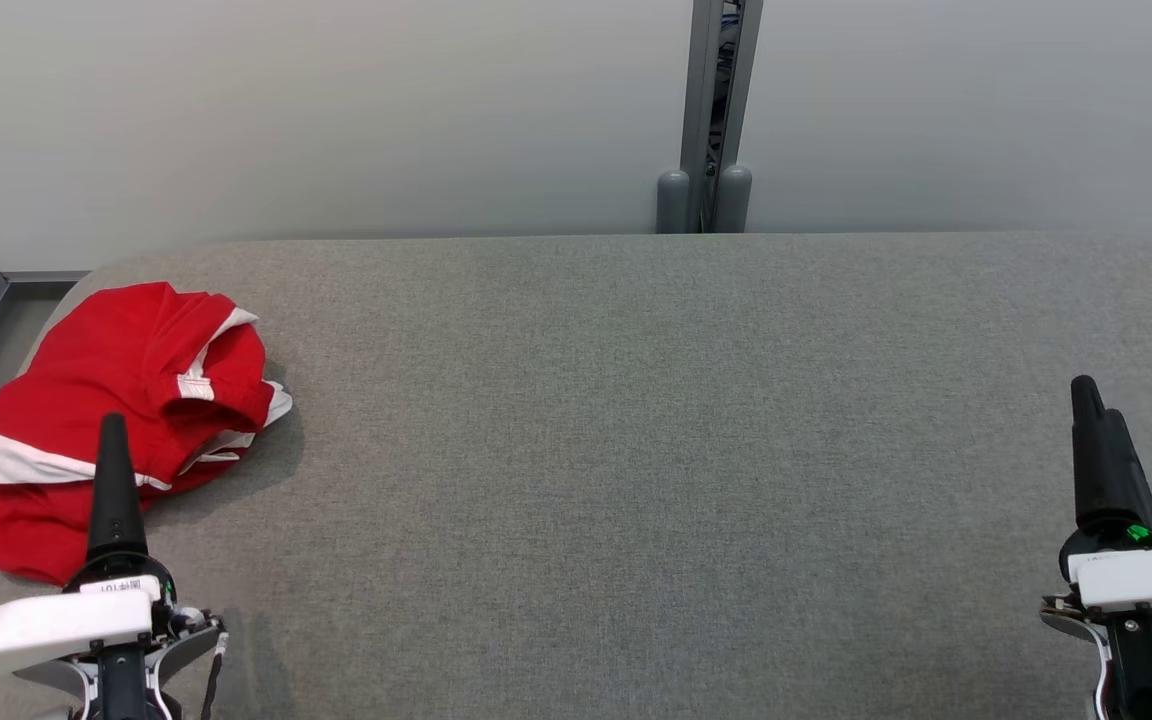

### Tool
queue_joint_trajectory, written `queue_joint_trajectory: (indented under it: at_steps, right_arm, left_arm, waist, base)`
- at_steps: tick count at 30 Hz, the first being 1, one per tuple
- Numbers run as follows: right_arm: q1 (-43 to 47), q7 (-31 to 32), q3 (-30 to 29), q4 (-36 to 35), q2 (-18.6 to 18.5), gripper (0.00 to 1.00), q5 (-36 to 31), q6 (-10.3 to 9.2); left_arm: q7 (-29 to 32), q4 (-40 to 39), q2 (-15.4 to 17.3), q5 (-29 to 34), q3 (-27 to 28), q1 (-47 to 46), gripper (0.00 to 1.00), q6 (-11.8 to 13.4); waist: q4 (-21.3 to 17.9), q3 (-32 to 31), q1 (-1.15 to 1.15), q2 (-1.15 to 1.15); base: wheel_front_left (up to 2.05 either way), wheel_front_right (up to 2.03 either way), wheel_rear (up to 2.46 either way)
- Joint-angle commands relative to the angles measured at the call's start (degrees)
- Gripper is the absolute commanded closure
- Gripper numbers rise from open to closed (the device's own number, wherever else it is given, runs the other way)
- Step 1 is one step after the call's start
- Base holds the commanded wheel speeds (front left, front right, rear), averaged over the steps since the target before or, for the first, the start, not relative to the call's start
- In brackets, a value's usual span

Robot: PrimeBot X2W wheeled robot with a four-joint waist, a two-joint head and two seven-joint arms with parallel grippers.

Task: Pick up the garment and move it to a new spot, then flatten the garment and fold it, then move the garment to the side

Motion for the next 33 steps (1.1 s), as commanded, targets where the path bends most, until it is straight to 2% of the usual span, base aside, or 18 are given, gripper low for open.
queue_joint_trajectory:
  at_steps: [1,8,11,15,20,33]
  right_arm:
    - [-1.7,-1.0,0.4,-1.8,-0.6,0.00,-4.1,0.23]
    - [-2.5,-2.2,1.8,-3.7,-0.7,0.00,-12.8,0.26]
    - [-2.5,-2.8,2.4,-3.6,-0.8,0.00,-16.2,0.27]
    - [-2.5,-3.5,3.8,-2.2,-1.1,0.00,-20.0,0.27]
    - [-3.0,-4.4,4.9,-1.6,-1.4,0.00,-25.0,0.29]
    - [-3.4,-6.5,6.0,1.0,-1.4,0.00,-36.4,0.33]
  left_arm:
    - [-0.6,-2.8,0.5,3.8,1.0,-2.3,0.00,-0.2]
    - [-1.7,-5.0,0.5,10.5,2.5,-2.8,0.00,-0.3]
    - [-2.2,-5.6,0.6,14.7,1.5,-2.5,0.00,-0.2]
    - [-2.8,-7.6,0.6,20.6,0.2,-2.5,0.00,1.9]
    - [-3.6,-9.2,0.6,27.9,-3.0,-1.7,0.00,4.5]
    - [-5.5,-4.8,0.7,44.4,-11.7,-0.2,0.00,6.4]
  waist:
    - [0.0,0.1,0.00,0.00]
    - [0.0,0.2,0.00,0.00]
    - [0.0,0.2,0.00,0.00]
    - [0.0,0.2,0.00,0.00]
    - [0.0,0.3,0.00,0.00]
    - [-0.1,0.2,0.00,0.00]
  base:
    - [0.00,0.00,0.00]
    - [0.00,0.00,0.00]
    - [0.00,0.00,0.00]
    - [0.00,0.00,0.00]
    - [0.00,0.00,0.00]
    - [0.00,0.00,0.00]
